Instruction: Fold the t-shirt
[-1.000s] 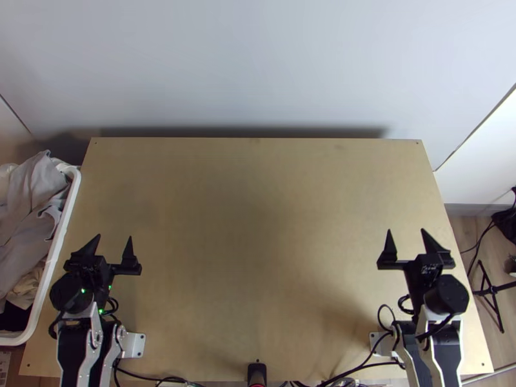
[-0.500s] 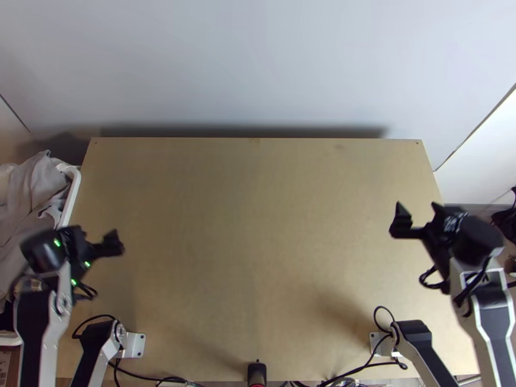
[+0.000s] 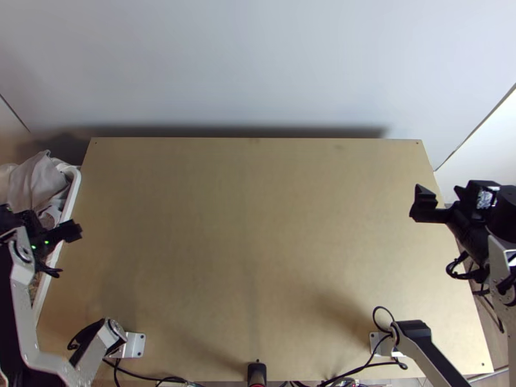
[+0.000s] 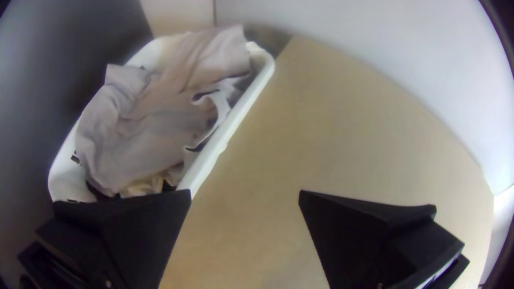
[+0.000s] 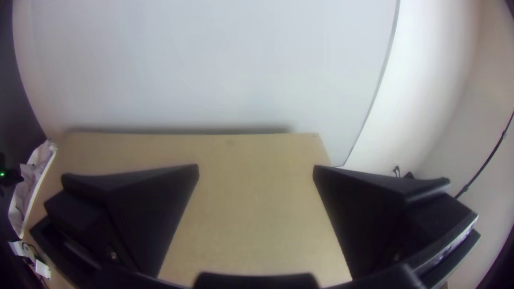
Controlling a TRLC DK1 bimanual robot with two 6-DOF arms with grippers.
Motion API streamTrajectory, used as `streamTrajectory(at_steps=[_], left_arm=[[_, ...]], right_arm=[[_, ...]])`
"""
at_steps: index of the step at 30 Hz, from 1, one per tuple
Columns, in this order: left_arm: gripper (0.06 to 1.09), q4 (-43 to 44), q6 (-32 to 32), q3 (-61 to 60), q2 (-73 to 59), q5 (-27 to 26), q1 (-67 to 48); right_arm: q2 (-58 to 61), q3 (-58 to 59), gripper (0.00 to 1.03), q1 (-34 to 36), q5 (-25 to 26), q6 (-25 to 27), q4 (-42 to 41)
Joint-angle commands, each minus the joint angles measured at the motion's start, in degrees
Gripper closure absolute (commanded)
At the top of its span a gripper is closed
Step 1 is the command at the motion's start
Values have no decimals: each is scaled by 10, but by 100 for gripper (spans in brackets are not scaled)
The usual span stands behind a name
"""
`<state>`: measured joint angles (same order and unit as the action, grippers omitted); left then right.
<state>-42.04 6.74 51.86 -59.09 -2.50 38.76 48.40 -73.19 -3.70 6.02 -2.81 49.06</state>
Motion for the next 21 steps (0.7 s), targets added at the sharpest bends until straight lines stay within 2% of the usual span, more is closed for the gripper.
streamTrajectory(at_steps=[1,4,13,21], left_arm=[[10,48,13,10,-101,-7,85],[10,89,13,23,-135,-6,98],[10,108,49,44,-254,-6,133],[10,173,52,49,-337,-6,138]], right_arm=[[21,-42,4,-7,0,-4,22],[32,-49,4,-14,0,-6,22],[19,-33,4,-3,0,-9,22],[10,-33,4,1,0,-11,23]])
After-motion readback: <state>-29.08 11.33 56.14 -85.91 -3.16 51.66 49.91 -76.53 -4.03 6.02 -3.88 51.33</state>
